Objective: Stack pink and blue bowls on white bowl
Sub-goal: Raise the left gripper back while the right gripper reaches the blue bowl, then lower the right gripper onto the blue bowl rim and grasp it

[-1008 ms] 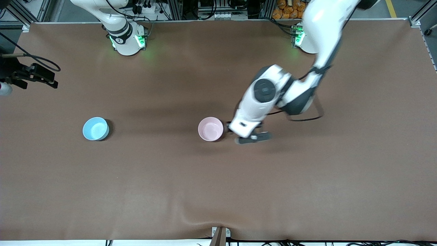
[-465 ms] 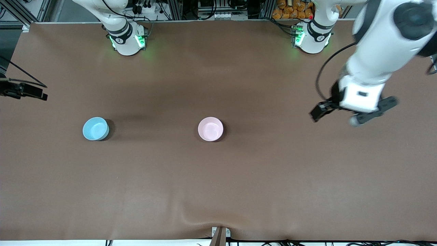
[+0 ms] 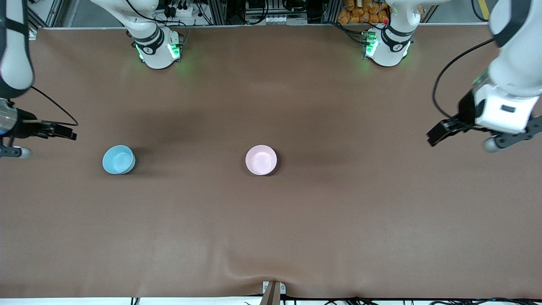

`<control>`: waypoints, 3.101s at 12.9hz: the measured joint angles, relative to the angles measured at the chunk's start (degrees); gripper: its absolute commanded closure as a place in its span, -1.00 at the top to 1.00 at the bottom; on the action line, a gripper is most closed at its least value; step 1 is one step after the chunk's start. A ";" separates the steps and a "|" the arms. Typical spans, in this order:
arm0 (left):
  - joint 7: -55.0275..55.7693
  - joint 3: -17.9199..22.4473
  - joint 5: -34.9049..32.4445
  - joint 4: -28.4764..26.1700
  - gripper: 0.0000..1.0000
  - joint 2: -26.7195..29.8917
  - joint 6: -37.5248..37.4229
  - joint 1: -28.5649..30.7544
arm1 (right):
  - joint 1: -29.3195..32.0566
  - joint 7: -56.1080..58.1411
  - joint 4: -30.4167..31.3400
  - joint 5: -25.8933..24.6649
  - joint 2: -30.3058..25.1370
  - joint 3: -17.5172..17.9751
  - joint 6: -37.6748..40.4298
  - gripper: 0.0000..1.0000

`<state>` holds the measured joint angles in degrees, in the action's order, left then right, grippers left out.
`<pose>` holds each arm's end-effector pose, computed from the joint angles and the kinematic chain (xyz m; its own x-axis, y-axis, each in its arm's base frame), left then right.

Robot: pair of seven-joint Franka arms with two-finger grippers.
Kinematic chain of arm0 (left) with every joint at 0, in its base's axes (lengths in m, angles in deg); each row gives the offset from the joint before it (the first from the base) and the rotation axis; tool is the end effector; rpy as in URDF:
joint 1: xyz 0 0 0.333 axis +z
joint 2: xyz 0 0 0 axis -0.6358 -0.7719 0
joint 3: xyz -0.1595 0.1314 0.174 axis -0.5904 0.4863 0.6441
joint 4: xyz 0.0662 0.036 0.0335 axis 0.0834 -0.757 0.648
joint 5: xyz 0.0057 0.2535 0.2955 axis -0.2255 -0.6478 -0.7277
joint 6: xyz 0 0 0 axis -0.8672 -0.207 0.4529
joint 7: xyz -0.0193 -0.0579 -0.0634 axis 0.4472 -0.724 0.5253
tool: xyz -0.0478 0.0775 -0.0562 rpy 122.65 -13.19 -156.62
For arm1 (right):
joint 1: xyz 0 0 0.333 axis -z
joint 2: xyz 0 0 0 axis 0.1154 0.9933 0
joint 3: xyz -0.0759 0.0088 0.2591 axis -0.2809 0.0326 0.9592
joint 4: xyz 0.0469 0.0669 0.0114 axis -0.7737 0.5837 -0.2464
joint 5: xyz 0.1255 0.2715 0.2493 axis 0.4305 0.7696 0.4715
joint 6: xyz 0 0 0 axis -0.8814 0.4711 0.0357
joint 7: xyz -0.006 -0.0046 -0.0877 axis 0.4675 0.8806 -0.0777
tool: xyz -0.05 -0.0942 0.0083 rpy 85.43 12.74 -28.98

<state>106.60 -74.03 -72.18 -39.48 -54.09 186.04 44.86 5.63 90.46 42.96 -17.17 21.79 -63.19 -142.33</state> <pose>0.5727 -0.0962 0.5591 0.9227 0.3754 0.0878 0.3776 -0.9259 -0.0094 0.5379 -0.1404 0.3742 0.9892 -0.0697 -0.1286 -0.0757 -0.9962 -0.0429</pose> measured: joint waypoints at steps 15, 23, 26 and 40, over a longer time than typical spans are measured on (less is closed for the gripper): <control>-16.62 13.30 2.15 -2.49 1.00 4.89 -5.77 -7.55 | 3.58 10.55 9.68 5.53 14.63 0.26 -25.48 0.00; -17.45 13.53 2.26 -4.58 1.00 7.13 -5.12 -7.84 | 3.18 10.57 10.07 7.94 16.72 0.70 -28.67 -0.71; -17.87 13.62 2.26 -4.71 1.00 7.12 -4.85 -7.83 | 3.16 10.57 10.07 8.23 17.02 0.71 -28.90 -0.69; -18.56 13.89 2.27 -5.34 1.00 7.02 -4.11 -7.77 | -0.42 6.15 3.59 11.61 13.42 1.23 -14.48 -1.00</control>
<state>88.04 -60.14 -69.91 -44.82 -47.08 181.93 37.09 5.21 96.61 46.55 -5.56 35.21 -61.96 -156.81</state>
